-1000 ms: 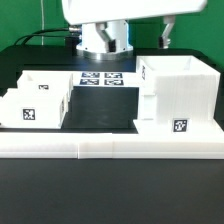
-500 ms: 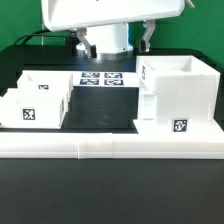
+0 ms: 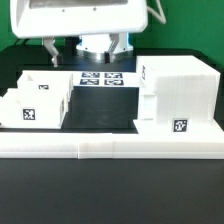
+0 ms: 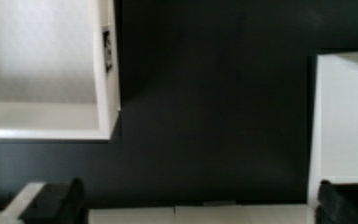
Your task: Assemble drawer
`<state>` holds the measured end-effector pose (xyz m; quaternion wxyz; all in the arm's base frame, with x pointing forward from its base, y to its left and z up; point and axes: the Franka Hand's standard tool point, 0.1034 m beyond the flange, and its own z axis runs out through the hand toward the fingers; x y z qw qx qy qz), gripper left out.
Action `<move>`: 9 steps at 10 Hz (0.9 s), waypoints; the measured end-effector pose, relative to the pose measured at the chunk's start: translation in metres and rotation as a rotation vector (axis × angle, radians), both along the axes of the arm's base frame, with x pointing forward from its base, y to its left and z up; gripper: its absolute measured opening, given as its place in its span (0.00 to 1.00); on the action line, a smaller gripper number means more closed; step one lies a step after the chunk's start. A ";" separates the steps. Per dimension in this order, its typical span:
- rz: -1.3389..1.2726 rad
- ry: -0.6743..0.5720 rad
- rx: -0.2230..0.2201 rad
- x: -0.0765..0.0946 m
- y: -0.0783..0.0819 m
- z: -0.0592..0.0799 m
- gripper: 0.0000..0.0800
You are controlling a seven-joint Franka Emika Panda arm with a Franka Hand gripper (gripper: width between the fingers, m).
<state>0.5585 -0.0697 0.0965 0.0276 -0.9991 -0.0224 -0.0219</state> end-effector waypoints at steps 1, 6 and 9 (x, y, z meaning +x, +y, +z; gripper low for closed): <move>0.031 -0.004 -0.006 -0.002 -0.011 -0.013 0.81; 0.034 0.003 -0.009 -0.004 -0.014 -0.022 0.81; -0.007 0.018 -0.003 -0.018 -0.026 -0.043 0.81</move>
Offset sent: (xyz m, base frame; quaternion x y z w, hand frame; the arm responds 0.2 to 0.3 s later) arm 0.0000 0.0000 0.0000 0.0000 0.0000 0.0000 1.0000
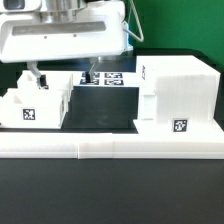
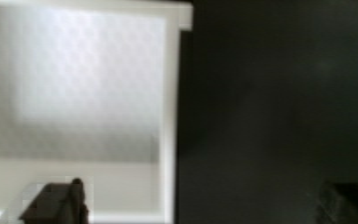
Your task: Assemble drawer
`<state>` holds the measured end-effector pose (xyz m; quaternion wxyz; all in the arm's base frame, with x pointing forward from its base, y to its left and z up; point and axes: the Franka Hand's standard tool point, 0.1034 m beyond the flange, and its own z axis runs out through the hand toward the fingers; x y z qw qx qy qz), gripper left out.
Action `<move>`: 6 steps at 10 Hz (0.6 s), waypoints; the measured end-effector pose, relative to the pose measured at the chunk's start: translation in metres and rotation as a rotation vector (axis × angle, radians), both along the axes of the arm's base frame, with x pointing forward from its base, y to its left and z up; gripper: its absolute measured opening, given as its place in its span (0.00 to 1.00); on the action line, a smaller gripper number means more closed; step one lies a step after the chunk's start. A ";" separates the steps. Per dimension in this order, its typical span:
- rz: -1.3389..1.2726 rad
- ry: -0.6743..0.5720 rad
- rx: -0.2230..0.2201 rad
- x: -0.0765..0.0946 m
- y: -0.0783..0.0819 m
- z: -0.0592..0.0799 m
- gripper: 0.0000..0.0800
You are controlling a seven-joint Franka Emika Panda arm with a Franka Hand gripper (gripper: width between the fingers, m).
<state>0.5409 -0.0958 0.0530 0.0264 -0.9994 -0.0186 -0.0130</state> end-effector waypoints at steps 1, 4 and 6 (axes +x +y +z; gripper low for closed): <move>0.003 0.003 -0.006 -0.006 0.003 -0.011 0.81; 0.002 -0.004 -0.039 -0.017 -0.002 -0.039 0.81; 0.002 -0.004 -0.046 -0.022 -0.003 -0.045 0.81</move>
Offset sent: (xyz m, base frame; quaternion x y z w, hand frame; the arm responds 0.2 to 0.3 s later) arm -0.0107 0.0031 -0.0333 0.0002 0.0220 0.0141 0.9997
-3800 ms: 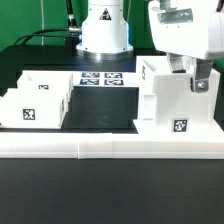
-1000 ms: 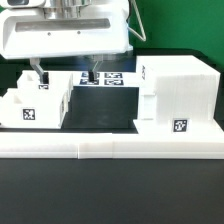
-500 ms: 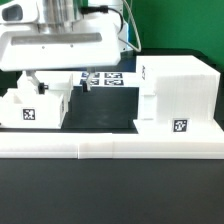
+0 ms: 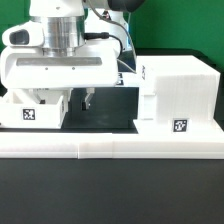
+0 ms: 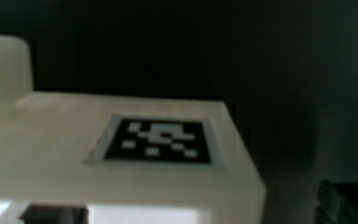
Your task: Assemble drawer
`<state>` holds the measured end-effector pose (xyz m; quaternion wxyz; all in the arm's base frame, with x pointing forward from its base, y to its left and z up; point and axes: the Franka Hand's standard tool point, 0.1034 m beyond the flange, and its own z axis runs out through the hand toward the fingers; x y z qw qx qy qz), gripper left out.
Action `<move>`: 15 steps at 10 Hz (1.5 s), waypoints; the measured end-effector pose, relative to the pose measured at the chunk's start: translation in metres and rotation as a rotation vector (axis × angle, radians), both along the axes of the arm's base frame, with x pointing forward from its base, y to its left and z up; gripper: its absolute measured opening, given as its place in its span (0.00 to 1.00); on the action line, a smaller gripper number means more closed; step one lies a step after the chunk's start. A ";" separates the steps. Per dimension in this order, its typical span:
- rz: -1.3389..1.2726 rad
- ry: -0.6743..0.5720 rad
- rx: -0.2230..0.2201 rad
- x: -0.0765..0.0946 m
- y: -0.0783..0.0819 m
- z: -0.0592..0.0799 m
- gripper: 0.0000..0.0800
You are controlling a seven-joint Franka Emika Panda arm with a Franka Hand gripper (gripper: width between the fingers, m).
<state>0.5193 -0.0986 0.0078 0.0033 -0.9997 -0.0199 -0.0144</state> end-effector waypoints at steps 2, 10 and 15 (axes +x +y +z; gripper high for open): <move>-0.001 -0.001 -0.004 -0.003 0.000 -0.002 0.81; -0.003 -0.001 -0.004 -0.003 0.000 -0.002 0.07; -0.003 -0.001 -0.004 -0.003 0.000 -0.002 0.05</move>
Offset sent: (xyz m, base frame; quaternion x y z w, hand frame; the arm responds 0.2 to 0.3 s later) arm 0.0000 0.0000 0.0000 0.0000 0.0000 0.0000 1.0000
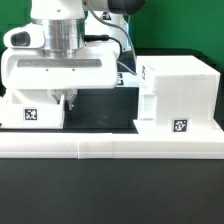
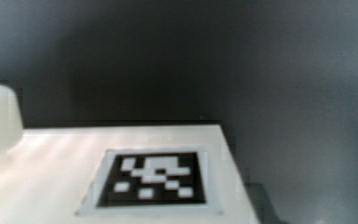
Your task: Assemble drawer
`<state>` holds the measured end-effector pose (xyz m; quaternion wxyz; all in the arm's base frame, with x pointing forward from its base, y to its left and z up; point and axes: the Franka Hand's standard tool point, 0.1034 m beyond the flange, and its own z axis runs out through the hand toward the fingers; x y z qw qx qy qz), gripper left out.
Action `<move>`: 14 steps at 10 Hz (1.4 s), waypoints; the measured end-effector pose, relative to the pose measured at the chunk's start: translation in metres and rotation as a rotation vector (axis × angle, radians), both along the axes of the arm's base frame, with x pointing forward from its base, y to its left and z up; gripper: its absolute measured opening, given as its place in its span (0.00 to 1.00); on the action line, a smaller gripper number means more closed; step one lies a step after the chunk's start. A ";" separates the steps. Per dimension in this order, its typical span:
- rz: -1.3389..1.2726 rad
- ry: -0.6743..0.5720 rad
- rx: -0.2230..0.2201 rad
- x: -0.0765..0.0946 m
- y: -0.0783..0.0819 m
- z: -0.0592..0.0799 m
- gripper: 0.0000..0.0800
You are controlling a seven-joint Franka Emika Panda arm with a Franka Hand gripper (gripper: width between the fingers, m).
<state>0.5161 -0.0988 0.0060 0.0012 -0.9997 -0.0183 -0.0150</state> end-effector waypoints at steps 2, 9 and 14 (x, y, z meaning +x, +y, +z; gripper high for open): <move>0.115 0.006 -0.025 0.004 0.014 0.002 0.05; 0.271 0.006 -0.023 0.008 0.031 0.011 0.05; 0.770 0.028 -0.048 0.013 0.042 0.011 0.05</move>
Offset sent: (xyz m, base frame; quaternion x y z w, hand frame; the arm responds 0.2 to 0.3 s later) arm -0.0028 0.0283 0.0164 0.0018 -0.0122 -0.0957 0.9953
